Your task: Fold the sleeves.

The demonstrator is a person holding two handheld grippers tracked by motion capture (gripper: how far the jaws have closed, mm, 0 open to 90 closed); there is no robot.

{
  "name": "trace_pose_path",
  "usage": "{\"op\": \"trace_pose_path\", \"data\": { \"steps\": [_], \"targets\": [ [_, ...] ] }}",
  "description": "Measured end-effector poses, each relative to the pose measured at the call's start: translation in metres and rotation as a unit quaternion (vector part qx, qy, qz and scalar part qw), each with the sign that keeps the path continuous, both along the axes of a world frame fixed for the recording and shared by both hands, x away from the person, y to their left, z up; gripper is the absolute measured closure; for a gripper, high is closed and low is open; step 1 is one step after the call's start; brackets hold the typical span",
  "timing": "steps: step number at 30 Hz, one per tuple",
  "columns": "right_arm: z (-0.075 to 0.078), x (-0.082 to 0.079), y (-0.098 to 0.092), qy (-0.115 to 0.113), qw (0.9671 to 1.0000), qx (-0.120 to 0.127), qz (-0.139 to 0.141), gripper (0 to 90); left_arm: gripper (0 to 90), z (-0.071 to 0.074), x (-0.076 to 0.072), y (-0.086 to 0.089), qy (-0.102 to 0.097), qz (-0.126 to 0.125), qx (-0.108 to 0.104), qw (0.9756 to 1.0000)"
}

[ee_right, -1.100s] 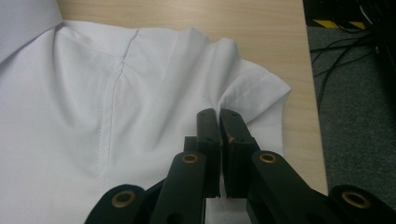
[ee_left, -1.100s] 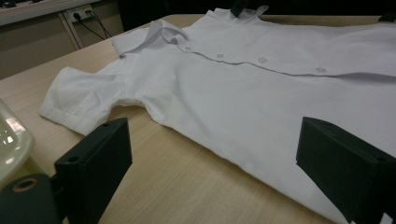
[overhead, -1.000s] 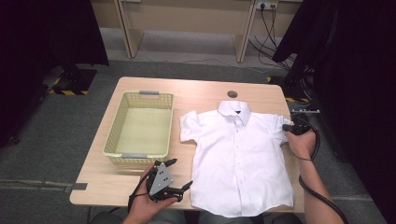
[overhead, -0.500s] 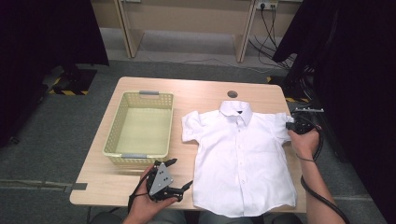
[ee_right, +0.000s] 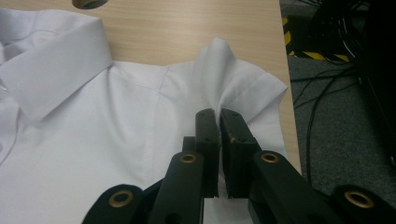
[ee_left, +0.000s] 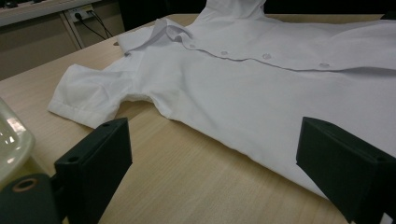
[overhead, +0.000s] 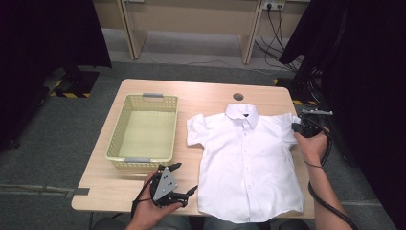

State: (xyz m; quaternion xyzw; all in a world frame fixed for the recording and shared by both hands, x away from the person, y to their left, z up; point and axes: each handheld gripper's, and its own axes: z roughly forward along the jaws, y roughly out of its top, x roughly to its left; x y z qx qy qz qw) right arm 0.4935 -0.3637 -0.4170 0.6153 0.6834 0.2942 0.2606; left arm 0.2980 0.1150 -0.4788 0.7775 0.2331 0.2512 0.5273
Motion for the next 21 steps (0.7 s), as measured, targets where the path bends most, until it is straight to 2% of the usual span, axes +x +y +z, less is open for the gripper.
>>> {"op": "trace_pose_path", "data": {
  "steps": [11,21],
  "targets": [
    [0.007,-0.006,0.018,-0.017,0.9994,0.015,0.027,85.9,10.0,0.0,-0.001,0.0,-0.002,-0.001,0.002,1.0],
    [0.008,-0.01,0.038,-0.023,0.998,0.006,0.059,85.4,10.0,0.0,-0.001,0.0,-0.004,0.0,0.002,1.0]
  ]
}}
